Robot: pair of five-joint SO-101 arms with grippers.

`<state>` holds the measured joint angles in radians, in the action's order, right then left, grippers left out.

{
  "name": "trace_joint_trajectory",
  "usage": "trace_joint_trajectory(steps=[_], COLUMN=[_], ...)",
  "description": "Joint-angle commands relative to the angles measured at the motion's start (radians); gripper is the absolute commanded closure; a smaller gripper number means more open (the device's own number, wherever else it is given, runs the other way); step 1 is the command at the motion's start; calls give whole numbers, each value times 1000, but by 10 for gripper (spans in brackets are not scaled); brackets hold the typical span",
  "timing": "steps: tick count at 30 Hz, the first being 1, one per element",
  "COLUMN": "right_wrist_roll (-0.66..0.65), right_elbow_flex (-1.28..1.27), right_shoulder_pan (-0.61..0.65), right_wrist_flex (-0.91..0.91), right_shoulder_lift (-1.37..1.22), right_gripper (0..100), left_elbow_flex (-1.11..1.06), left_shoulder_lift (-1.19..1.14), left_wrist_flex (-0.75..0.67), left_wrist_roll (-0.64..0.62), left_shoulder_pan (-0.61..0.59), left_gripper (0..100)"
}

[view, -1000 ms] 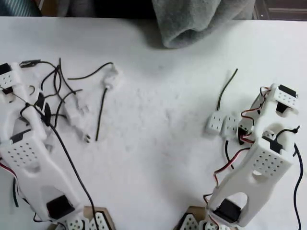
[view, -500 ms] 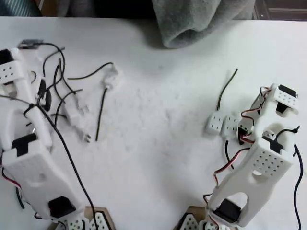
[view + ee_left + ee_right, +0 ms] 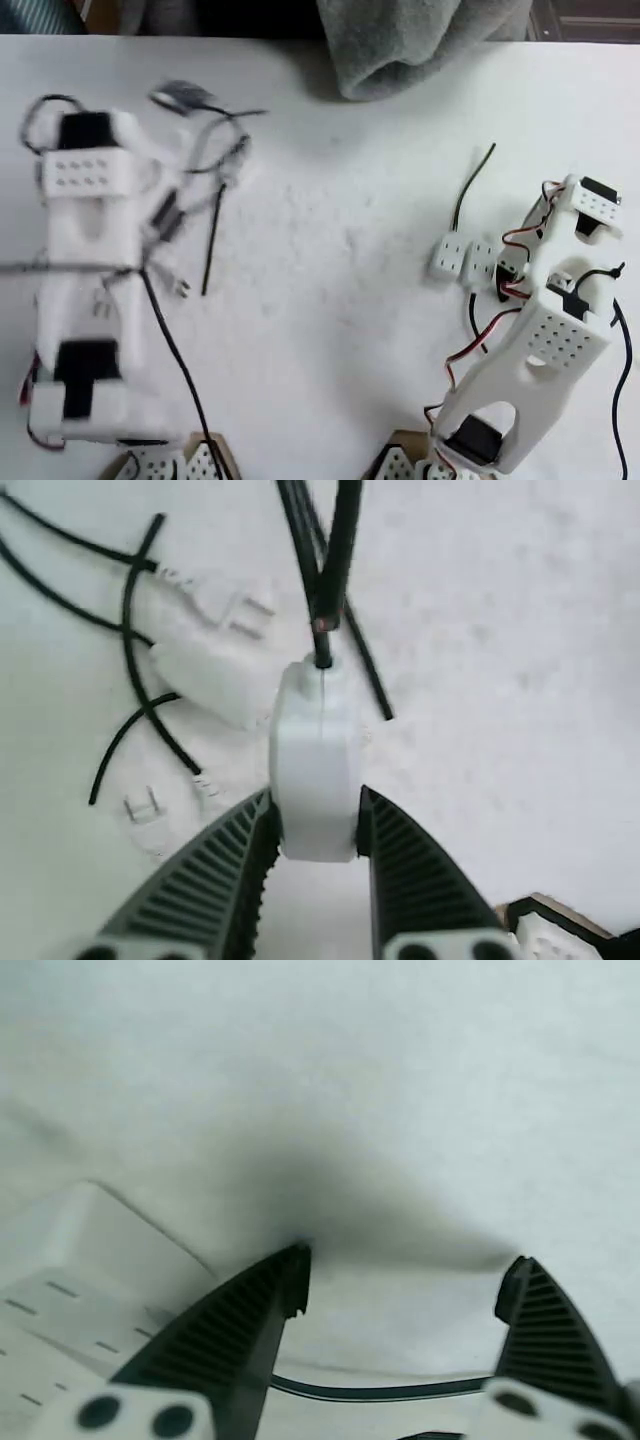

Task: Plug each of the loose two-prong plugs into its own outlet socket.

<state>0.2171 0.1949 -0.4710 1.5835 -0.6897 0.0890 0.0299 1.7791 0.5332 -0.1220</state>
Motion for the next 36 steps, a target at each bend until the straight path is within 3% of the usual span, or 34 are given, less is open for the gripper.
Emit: trace_joint_trajectory(steps=[1, 8, 21, 25, 36], right_wrist_roll=[-9, -9, -9, -9, -9], right_elbow_flex=[-11, -11, -11, -9, -9], right_shoulder_pan=[21, 21, 21, 21, 21], right_wrist_flex=[-19, -19, -19, -19, -19], right_shoulder_lift=[-12, -12, -12, -12, -12], right_gripper=[683, 683, 683, 683, 683], left_elbow_flex=[-155, -344, -384, -328, 75], left_shoulder_lift=[214, 142, -237, -249, -249], left_wrist_flex=[-69, -293, -559, -488, -115], left_wrist_roll=[-114, -298, -330, -477, -341], left_shoulder_pan=[255, 475, 533, 501, 467], left_gripper=[976, 975, 939, 761, 763])
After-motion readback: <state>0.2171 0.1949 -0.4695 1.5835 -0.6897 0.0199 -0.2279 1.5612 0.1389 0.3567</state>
